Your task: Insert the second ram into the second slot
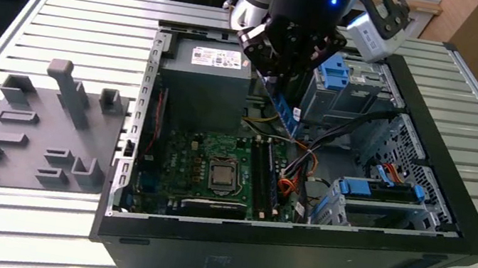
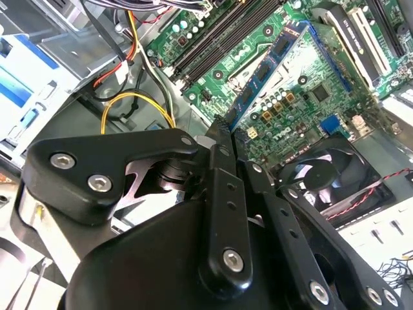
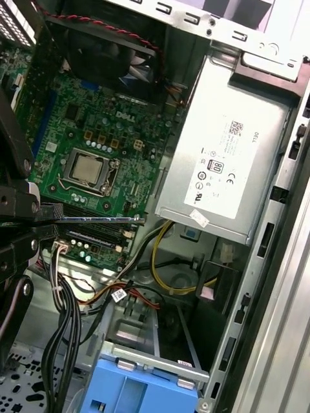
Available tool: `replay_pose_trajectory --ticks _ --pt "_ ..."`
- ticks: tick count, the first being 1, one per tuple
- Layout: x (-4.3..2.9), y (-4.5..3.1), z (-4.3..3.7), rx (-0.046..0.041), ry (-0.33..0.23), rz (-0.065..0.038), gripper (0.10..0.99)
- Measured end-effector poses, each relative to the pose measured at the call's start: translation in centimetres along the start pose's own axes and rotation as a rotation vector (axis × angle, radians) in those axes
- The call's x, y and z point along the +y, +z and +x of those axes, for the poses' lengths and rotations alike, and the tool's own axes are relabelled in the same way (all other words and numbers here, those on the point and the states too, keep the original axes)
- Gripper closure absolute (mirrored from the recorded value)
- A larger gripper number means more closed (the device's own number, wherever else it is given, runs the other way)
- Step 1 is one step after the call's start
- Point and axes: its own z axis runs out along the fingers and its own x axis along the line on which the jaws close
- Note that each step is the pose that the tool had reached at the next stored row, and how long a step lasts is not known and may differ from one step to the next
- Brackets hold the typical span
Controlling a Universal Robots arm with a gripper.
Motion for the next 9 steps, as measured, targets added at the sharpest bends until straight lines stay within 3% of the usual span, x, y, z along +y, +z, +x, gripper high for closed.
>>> replay_pose_trajectory --ticks 9 --pt "-0.01 0.24 0.00 0.0002 0.007 0.001 0.949"
